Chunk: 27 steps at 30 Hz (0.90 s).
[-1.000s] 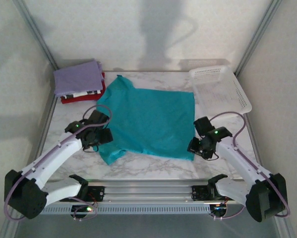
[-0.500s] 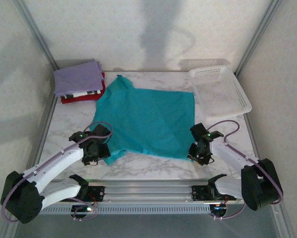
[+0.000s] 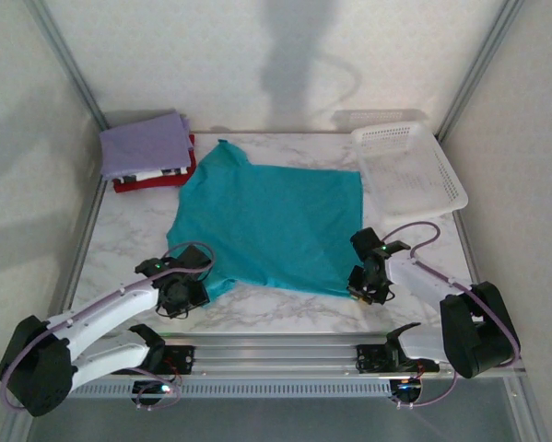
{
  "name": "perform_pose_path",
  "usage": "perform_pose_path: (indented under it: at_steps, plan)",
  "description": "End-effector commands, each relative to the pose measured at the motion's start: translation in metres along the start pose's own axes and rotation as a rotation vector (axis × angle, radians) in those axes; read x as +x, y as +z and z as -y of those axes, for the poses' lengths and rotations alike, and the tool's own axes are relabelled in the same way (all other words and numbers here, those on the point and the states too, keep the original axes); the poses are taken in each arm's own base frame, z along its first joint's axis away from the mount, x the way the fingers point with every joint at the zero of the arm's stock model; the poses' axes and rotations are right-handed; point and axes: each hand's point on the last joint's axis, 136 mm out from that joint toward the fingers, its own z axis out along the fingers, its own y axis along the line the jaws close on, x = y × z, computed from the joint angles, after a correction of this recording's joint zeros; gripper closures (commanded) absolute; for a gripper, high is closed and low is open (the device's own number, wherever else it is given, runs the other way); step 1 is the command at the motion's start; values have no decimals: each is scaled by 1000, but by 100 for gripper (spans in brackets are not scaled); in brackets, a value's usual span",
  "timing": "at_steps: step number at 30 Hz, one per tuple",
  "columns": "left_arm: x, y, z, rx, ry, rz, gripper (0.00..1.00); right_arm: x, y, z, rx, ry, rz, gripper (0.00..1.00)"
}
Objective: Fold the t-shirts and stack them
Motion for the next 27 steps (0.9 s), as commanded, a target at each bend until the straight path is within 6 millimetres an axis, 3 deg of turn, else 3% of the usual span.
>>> perform_pose_path:
  at_steps: [1,6,17,21,27]
  plan:
    - [-8,6,22,88,-35,36,49,-4,-1,-2,0,-16,19,89]
    - [-13,12,39,171,-55,64,65,-4,-2,-1,-4,-17,29,93]
    - [-8,21,19,116,-23,75,91,-12,-12,-3,-1,-33,61,99]
    - [-8,14,9,88,-25,87,74,-12,-12,-3,5,-39,56,100]
    - [0,23,6,53,-18,44,64,-13,-12,-3,9,-43,55,100]
